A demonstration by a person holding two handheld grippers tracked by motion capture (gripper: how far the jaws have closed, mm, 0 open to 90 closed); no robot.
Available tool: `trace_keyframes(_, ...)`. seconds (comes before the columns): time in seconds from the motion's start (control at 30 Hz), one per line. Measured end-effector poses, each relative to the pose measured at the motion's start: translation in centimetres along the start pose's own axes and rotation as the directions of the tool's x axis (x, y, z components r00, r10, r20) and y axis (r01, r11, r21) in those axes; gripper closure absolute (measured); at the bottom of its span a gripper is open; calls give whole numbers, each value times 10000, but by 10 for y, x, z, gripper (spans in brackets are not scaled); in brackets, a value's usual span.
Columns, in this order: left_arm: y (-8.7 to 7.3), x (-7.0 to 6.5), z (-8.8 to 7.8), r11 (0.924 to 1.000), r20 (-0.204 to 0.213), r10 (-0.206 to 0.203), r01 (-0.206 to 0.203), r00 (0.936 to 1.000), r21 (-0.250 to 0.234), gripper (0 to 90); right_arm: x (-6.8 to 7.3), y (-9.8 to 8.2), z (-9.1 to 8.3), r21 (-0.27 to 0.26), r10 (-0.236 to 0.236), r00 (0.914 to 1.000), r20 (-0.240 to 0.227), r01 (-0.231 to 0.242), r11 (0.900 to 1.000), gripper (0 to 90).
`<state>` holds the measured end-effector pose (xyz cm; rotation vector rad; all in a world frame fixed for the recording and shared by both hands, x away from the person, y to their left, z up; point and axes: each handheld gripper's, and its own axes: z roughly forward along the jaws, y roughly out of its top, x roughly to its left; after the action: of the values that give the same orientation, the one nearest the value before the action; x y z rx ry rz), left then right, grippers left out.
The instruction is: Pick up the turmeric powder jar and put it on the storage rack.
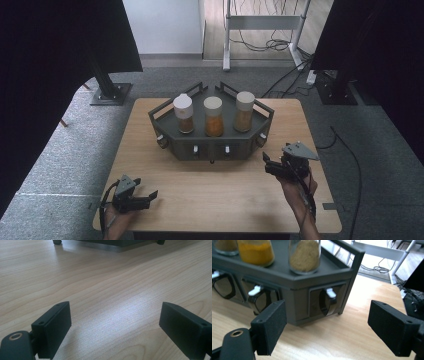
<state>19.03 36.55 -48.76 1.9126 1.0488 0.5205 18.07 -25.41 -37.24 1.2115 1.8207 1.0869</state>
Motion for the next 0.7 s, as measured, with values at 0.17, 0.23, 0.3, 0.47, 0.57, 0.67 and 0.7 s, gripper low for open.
trace_keyframes(0.17,0,0,0,10000,-4,-21,21,10000,-2,107,2,-9,1,172,34,10000,-59,-33,9998,149)
trace_keyframes(0.23,0,0,0,10000,-7,-6,6,10000,16,107,2,-12,2,232,85,9999,-85,-83,9997,149)
trace_keyframes(0.3,0,0,0,10000,-11,-4,4,10000,22,107,2,-16,2,268,124,9999,-96,-121,9996,149)
trace_keyframes(0.47,0,0,0,10000,-13,-33,33,10000,4,107,3,-24,3,387,137,9999,-86,-134,9992,149)
trace_keyframes(0.57,1,0,0,10000,-25,6,-6,10000,37,107,3,-30,4,472,188,9998,-106,-182,9987,149)
trace_keyframes(0.67,1,-1,0,10000,-44,10,-10,10000,39,107,4,-36,5,573,209,9998,-75,-204,9981,149)
trace_keyframes(0.7,1,-1,0,10000,-47,0,0,10000,40,107,4,-38,6,616,232,9997,-69,-227,9978,149)
